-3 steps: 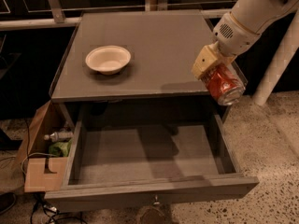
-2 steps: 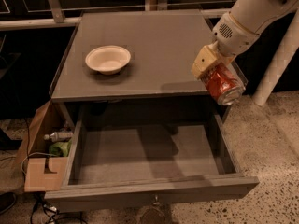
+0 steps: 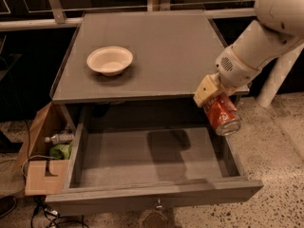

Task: Place coke can into top drawer

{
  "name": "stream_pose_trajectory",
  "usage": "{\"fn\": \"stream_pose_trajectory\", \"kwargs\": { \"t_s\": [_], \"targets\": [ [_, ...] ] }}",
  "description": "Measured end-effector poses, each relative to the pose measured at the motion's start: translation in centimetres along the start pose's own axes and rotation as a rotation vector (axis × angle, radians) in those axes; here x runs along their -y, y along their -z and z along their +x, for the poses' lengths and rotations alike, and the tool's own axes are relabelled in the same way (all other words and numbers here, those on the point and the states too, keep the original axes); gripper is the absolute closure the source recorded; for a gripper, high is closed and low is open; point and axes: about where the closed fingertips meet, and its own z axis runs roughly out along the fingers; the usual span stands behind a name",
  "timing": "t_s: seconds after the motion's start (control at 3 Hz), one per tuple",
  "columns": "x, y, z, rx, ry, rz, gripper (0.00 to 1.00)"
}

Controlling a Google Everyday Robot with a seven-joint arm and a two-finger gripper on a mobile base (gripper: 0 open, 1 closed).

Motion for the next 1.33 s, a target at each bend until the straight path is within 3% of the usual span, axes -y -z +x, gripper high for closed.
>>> {"fn": "stream_pose_trajectory", "kwargs": {
  "t_s": [0.33,0.67,1.33],
  "targets": [
    [-1.0,-3.1,1.9,-0.033,-0.039,-0.056,1.00],
    [-1.0,-3.3,2.1,-0.040,-0.041,-0.059,1.00],
    [-0.1,-8.5,2.8,-0.016,-0.159,-0.128,1.00]
  ]
}}
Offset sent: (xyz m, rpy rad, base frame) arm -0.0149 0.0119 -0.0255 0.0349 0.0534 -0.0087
